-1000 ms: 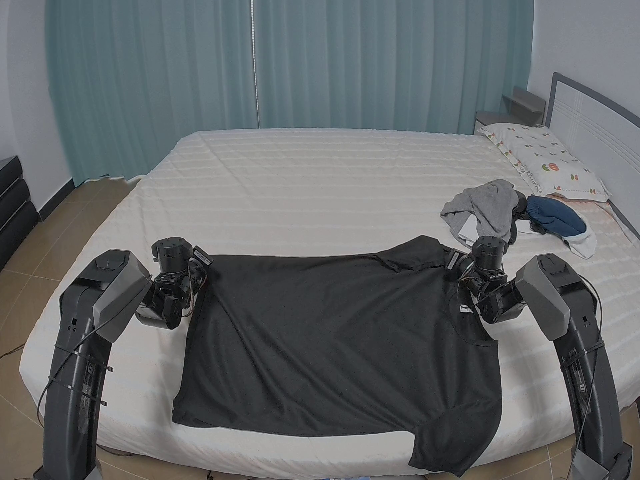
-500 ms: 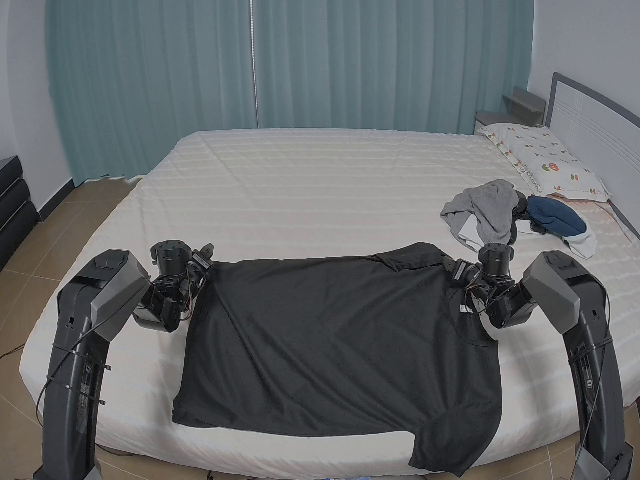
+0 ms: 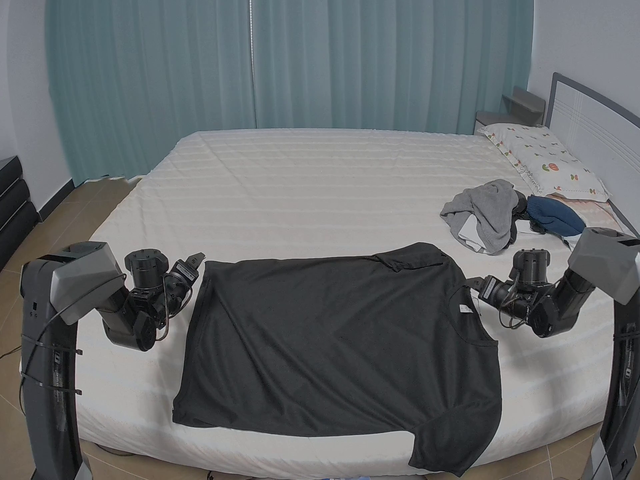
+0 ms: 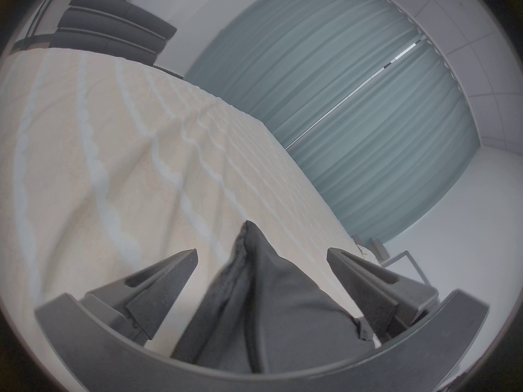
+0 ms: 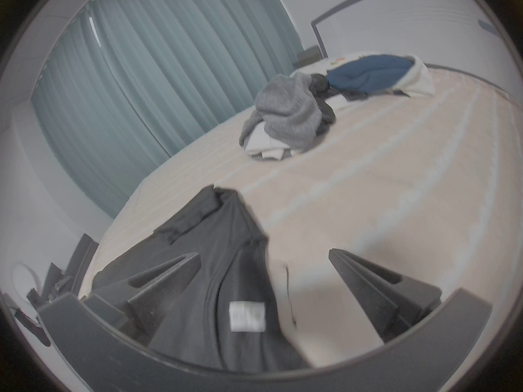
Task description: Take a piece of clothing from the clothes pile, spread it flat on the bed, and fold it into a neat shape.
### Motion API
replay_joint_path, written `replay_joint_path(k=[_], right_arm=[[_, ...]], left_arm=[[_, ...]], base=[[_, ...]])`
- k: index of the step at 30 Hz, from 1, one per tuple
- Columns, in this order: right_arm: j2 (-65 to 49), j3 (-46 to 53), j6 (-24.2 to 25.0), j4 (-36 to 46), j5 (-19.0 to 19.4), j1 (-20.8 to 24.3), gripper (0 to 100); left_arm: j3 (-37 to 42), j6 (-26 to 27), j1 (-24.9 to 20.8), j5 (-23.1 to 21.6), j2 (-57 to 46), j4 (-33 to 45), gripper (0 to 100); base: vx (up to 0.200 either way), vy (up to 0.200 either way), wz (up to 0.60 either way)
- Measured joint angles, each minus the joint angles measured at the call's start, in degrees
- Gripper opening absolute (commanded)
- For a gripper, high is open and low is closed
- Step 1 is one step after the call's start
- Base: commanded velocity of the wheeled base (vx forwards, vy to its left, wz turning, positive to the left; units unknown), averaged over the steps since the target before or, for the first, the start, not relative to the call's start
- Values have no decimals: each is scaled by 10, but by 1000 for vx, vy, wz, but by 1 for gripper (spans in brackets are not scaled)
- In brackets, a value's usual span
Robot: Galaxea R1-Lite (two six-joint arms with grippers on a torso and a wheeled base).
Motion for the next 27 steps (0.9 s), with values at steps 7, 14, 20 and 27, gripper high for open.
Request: replay_joint_path(k=[7, 14, 20, 27], right_arm=[[-112, 173, 129, -7, 33, 25, 100], [-176, 299, 158, -76, 141, 25, 100], [-178, 366, 160, -151, 195, 12, 100], [-154, 417, 161, -223, 201, 6, 100]], left_arm=[[147, -28, -20, -45, -96, -17, 100], [284, -34, -34, -67, -168, -23, 100], [374, -35, -46, -84, -208, -27, 100], [425, -44, -63, -97, -225, -44, 100]], base=[[-29, 0, 0], [-200, 0, 0], [-33, 0, 0], [0, 0, 0]])
